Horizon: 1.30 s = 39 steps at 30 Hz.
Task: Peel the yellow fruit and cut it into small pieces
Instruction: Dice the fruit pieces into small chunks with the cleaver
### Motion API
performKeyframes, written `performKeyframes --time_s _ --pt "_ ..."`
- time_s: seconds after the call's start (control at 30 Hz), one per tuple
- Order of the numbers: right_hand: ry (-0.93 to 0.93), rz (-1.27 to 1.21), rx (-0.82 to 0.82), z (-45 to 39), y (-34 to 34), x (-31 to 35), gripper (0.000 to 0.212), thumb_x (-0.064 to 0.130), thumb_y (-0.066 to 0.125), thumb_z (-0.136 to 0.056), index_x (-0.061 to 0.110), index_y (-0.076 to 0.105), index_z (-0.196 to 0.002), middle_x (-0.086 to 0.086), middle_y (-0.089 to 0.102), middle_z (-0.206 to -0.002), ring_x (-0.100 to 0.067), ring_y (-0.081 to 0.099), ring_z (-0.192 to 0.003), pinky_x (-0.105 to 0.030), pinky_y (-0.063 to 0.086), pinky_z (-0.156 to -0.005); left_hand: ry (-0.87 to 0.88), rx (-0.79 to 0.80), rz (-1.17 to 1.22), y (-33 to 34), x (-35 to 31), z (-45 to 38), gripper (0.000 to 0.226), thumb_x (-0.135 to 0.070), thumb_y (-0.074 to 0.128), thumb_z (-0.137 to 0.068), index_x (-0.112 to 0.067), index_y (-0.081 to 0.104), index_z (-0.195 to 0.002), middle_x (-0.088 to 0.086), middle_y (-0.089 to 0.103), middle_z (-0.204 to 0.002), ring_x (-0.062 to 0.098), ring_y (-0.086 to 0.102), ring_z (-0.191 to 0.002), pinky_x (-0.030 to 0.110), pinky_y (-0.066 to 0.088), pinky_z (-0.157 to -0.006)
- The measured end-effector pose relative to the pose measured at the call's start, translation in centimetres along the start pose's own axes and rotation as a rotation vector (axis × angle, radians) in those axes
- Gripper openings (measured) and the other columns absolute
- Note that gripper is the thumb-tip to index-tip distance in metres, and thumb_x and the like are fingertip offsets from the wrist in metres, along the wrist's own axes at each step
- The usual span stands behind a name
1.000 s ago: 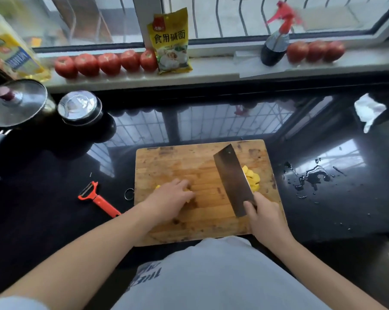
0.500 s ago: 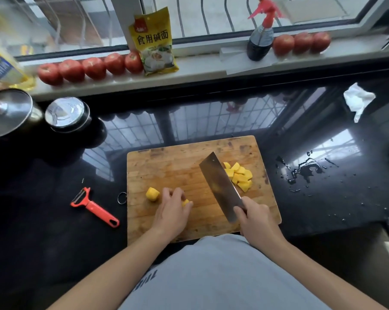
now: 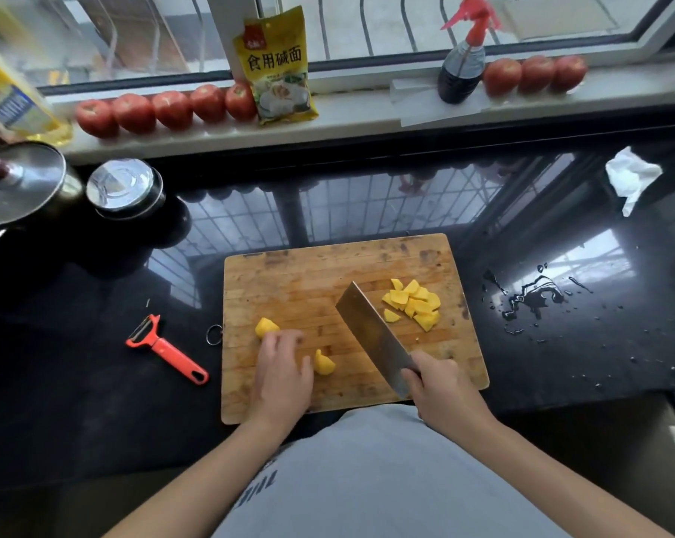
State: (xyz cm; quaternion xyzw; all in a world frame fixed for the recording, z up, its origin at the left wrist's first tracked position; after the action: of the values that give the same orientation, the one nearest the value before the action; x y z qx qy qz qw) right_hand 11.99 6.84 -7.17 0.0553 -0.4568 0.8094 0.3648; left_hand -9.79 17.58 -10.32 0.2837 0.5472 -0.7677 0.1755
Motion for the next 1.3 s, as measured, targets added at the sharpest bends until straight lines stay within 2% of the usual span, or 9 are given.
performKeyframes --time_s 0.1,0.17,0.27,0.4,0.53,0.7,0.83,0.97,1.3 --pt "-0.037 0.057 0.027 -0.5 0.7 0.7 0.008 0.030 0.043 -0.107 0.027 0.047 -0.101 0.006 0.058 -0.093 -0.005 0.053 -0.070 -0.019 0.034 -0.052 -0.696 0.145 0.595 3.0 2.9 2.6 0.019 -0.018 0.068 -0.099 -0.015 0.057 -0.115 0.006 0.066 -0.104 0.022 0.070 -0.093 0.041 0.061 -0.088" --pt "-0.070 0.107 0.038 -0.8 1.4 1.5 0.009 0.032 0.042 -0.107 0.028 0.046 -0.100 0.005 0.060 -0.091 -0.006 0.055 -0.069 -0.020 0.037 -0.051 -0.797 0.134 0.702 4.3 2.9 3.1 0.018 -0.014 0.069 -0.099 -0.015 0.058 -0.114 0.007 0.067 -0.102 0.021 0.073 -0.092 0.041 0.062 -0.091" --pt "-0.118 0.157 0.058 -0.8 2.4 2.4 0.012 0.033 0.042 -0.107 0.027 0.043 -0.097 0.003 0.061 -0.086 -0.012 0.058 -0.070 -0.024 0.043 -0.052 -0.763 0.032 0.692 5.0 2.7 2.1 0.017 -0.011 0.068 -0.099 -0.017 0.061 -0.114 0.003 0.069 -0.103 0.017 0.073 -0.090 0.038 0.063 -0.089" --pt "-0.137 0.176 0.084 -0.1 2.6 2.5 0.012 0.031 0.042 -0.107 0.024 0.042 -0.097 0.002 0.060 -0.085 -0.016 0.058 -0.072 -0.025 0.042 -0.053 -0.675 0.053 0.680 6.1 1.2 0.2 0.019 -0.004 0.067 -0.097 -0.016 0.066 -0.111 0.004 0.070 -0.111 0.019 0.072 -0.096 0.037 0.063 -0.089" --pt "-0.076 0.141 0.006 0.2 1.1 1.0 0.013 0.029 0.043 -0.107 0.023 0.046 -0.096 0.002 0.060 -0.083 -0.017 0.058 -0.070 -0.026 0.044 -0.057 -0.491 0.121 0.496 7.1 -1.7 -1.3 0.016 -0.017 0.072 -0.096 -0.032 0.067 -0.099 -0.003 0.071 -0.105 0.020 0.069 -0.099 0.045 0.060 -0.091" --pt "-0.050 0.146 0.004 0.7 1.0 -0.6 0.013 0.029 0.045 -0.107 0.025 0.041 -0.095 0.004 0.057 -0.082 -0.014 0.054 -0.067 -0.023 0.041 -0.055 -0.417 0.129 0.375 7.8 -3.4 -2.1 0.013 -0.024 0.073 -0.095 -0.030 0.063 -0.100 0.001 0.066 -0.111 0.020 0.068 -0.097 0.044 0.061 -0.087" --pt "-0.054 0.171 -0.060 1.2 0.3 -1.8 0.015 0.031 0.043 -0.106 0.024 0.041 -0.093 0.002 0.061 -0.080 -0.020 0.061 -0.071 -0.031 0.049 -0.060 -0.409 0.134 0.308 7.9 -3.5 -2.5 0.014 -0.026 0.074 -0.094 -0.029 0.065 -0.105 0.000 0.065 -0.115 0.024 0.064 -0.106 0.048 0.057 -0.094" --pt "-0.136 0.230 -0.090 1.7 -0.2 -1.1 0.016 0.031 0.041 -0.107 0.023 0.042 -0.093 0.001 0.066 -0.082 -0.021 0.067 -0.072 -0.029 0.047 -0.057 -0.396 0.097 0.223 7.6 -3.4 -2.3 0.015 -0.024 0.073 -0.095 -0.024 0.066 -0.109 -0.001 0.066 -0.119 0.022 0.059 -0.114 0.043 0.054 -0.097" --pt "-0.159 0.326 -0.103 1.5 -0.5 -0.8 0.015 0.029 0.038 -0.107 0.021 0.046 -0.097 0.004 0.064 -0.080 -0.020 0.067 -0.070 -0.030 0.049 -0.057 -0.315 0.064 0.162 6.8 -4.4 -1.9 0.019 -0.022 0.070 -0.098 -0.018 0.066 -0.116 -0.001 0.063 -0.120 0.013 0.051 -0.102 0.030 0.041 -0.083"
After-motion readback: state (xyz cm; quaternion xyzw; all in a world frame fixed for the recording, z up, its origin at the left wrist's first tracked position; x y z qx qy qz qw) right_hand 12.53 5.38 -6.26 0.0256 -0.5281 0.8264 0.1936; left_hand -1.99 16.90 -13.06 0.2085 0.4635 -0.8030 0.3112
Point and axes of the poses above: each hand's wrist, its own z-axis away from the middle knuckle, its own y-axis out of the palm, x = y × z, the point moved 9 cm from there along -z, towards the middle knuckle
